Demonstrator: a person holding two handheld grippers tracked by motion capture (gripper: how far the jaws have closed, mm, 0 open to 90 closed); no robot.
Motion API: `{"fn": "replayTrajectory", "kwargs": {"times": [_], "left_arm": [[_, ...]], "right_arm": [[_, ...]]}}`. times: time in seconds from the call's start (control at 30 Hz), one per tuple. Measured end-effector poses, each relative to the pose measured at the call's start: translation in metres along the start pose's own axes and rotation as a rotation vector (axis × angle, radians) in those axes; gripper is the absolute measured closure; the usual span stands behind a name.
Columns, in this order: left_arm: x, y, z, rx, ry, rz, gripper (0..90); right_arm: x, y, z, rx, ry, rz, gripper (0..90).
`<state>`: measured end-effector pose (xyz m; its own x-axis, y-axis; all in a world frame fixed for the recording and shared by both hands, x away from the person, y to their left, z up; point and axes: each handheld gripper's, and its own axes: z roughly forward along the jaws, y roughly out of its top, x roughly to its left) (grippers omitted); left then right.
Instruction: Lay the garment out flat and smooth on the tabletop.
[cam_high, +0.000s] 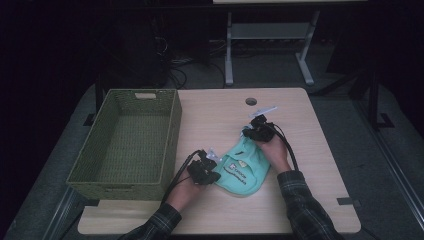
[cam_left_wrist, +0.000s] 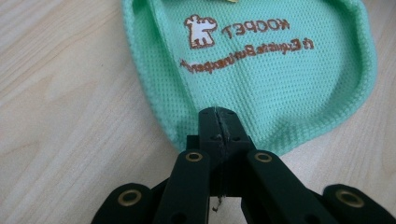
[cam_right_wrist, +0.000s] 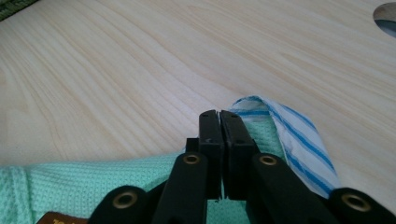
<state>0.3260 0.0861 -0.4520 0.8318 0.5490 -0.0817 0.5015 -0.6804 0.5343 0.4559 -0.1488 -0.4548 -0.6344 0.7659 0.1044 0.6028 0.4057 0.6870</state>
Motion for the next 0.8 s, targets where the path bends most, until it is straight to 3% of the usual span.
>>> {"fn": "replayTrajectory", "kwargs": {"times": [0.1, 0.2, 0.47, 0.7, 0.8], "left_arm": [[0.0, 0.0, 0.0, -0.001, -0.002, -0.001, 89.2], [0.0, 0.0, 0.0, 0.0, 0.001, 0.003, 89.2], [0.004, 0.004, -0.002, -0.012, -0.026, -0.017, 89.2], [0.009, 0.021, -0.009, -0.087, 0.025, -0.016, 83.6], [0.014, 0.027, -0.008, -0.107, 0.039, -0.018, 80.1]], "right_arm": [[0.001, 0.001, -0.005, -0.026, 0.005, -0.011, 81.1], [0.0, 0.003, -0.022, -0.069, 0.01, -0.007, 80.2], [-0.012, -0.009, -0.055, -0.094, 0.006, -0.002, 80.2], [-0.022, -0.026, -0.071, -0.091, -0.01, -0.001, 78.6], [-0.026, -0.034, -0.077, -0.09, -0.019, 0.021, 78.2]]}}
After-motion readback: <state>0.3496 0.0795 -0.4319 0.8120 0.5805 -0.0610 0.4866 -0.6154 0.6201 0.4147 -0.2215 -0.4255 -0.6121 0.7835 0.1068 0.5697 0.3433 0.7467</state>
